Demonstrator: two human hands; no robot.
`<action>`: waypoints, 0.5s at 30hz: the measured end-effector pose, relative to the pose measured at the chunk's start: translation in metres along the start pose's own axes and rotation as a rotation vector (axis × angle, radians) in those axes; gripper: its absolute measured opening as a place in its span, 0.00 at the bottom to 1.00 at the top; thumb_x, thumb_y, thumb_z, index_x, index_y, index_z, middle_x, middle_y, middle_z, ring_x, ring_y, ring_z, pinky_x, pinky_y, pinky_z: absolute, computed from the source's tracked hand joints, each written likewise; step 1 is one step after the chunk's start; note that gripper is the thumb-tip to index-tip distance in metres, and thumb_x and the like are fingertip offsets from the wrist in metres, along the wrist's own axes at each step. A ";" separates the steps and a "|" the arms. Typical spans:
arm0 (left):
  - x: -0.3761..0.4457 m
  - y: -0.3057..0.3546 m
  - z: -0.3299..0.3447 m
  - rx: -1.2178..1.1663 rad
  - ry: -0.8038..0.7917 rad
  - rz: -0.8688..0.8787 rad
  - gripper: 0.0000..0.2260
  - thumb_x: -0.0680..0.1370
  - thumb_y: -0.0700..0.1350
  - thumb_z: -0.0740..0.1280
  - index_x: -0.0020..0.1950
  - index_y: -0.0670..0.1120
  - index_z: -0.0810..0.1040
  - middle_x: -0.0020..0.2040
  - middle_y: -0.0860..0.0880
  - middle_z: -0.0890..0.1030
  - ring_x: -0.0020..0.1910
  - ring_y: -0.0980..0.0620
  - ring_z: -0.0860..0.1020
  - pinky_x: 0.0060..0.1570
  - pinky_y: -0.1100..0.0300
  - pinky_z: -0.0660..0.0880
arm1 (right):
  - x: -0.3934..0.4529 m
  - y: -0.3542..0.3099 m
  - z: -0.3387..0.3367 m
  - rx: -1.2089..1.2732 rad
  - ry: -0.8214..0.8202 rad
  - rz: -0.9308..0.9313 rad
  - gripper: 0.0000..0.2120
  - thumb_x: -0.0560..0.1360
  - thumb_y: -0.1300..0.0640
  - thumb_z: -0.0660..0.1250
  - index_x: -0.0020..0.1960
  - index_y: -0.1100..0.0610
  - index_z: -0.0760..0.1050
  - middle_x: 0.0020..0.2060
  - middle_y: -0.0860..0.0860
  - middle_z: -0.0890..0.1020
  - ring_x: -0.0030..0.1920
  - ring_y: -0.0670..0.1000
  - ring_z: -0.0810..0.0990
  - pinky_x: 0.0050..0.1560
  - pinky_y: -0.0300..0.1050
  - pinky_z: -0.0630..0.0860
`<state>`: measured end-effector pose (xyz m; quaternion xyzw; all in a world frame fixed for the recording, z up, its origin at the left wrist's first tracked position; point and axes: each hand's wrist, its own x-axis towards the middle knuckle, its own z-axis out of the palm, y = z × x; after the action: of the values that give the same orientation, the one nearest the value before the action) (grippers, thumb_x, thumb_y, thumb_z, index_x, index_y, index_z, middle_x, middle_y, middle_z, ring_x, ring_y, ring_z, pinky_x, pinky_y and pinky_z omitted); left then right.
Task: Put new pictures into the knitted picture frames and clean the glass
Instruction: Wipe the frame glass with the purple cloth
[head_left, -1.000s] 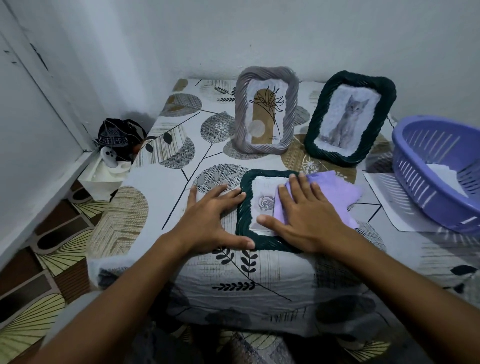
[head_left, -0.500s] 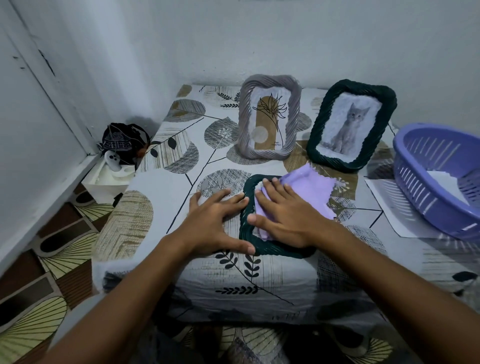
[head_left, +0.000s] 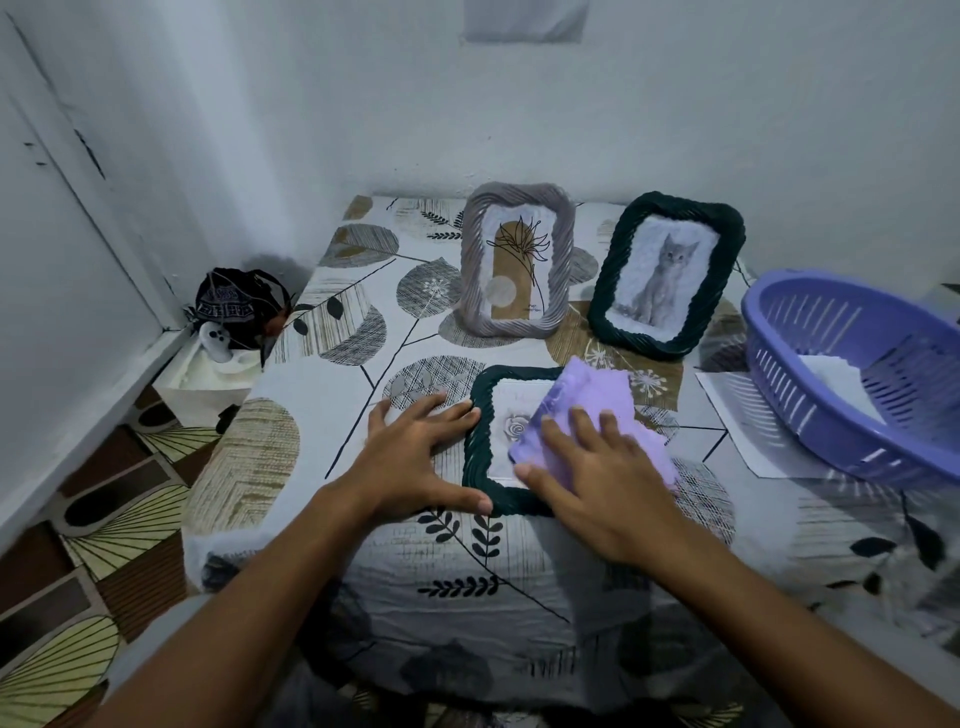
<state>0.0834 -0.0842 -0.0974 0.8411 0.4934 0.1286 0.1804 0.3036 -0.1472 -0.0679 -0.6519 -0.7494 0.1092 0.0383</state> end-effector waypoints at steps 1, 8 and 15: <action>0.000 0.000 0.000 0.003 0.003 0.001 0.56 0.52 0.84 0.54 0.75 0.59 0.60 0.75 0.63 0.58 0.75 0.64 0.48 0.72 0.41 0.39 | 0.001 -0.005 0.004 -0.006 -0.030 0.008 0.46 0.66 0.24 0.32 0.78 0.46 0.46 0.78 0.54 0.46 0.77 0.60 0.39 0.75 0.58 0.44; 0.001 0.001 -0.001 -0.001 -0.001 -0.001 0.57 0.50 0.84 0.54 0.75 0.59 0.61 0.75 0.63 0.59 0.75 0.64 0.49 0.72 0.43 0.39 | -0.004 0.028 0.006 -0.013 -0.092 -0.247 0.46 0.64 0.21 0.35 0.77 0.41 0.46 0.77 0.45 0.44 0.75 0.49 0.33 0.75 0.51 0.36; 0.000 0.002 -0.003 -0.017 -0.011 -0.011 0.58 0.50 0.84 0.55 0.75 0.58 0.61 0.75 0.63 0.59 0.75 0.62 0.50 0.72 0.41 0.39 | -0.020 0.032 -0.008 0.067 -0.064 -0.335 0.44 0.66 0.28 0.63 0.76 0.44 0.53 0.74 0.39 0.50 0.73 0.41 0.39 0.74 0.42 0.40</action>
<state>0.0841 -0.0848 -0.0936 0.8375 0.4960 0.1269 0.1911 0.3391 -0.1621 -0.0657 -0.5127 -0.8442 0.1469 0.0538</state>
